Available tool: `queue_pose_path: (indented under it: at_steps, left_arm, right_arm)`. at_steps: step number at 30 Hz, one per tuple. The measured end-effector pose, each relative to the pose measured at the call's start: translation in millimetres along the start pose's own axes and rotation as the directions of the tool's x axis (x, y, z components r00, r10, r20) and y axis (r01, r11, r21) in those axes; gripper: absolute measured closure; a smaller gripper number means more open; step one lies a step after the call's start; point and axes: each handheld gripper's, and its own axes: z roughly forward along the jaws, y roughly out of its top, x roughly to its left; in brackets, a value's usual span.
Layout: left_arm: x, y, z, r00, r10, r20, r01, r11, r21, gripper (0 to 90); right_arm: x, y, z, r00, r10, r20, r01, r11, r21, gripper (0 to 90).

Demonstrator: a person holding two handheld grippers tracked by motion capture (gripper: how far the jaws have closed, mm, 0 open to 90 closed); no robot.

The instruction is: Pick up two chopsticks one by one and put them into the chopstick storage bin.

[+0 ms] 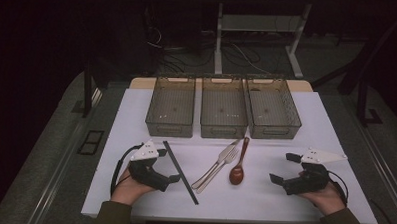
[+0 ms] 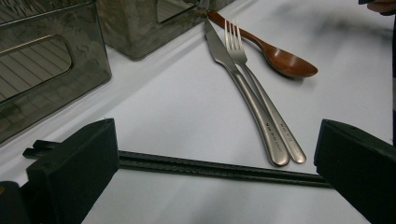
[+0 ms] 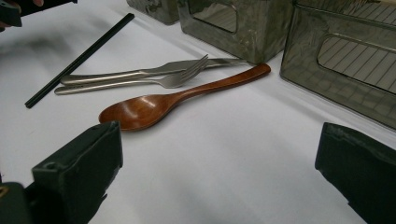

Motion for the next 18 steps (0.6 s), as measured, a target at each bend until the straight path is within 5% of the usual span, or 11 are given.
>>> queue_pose_path:
  at_steps: [18]
  left_arm:
    - [0.6, 4.0, 1.4, 0.9996, 0.015, -0.023, -0.015, 0.9998, 0.016, 0.1]
  right_arm:
    - [0.8, -0.5, 0.0, 1.0000, -0.004, 0.000, 0.004, 1.000, 0.004, 0.2]
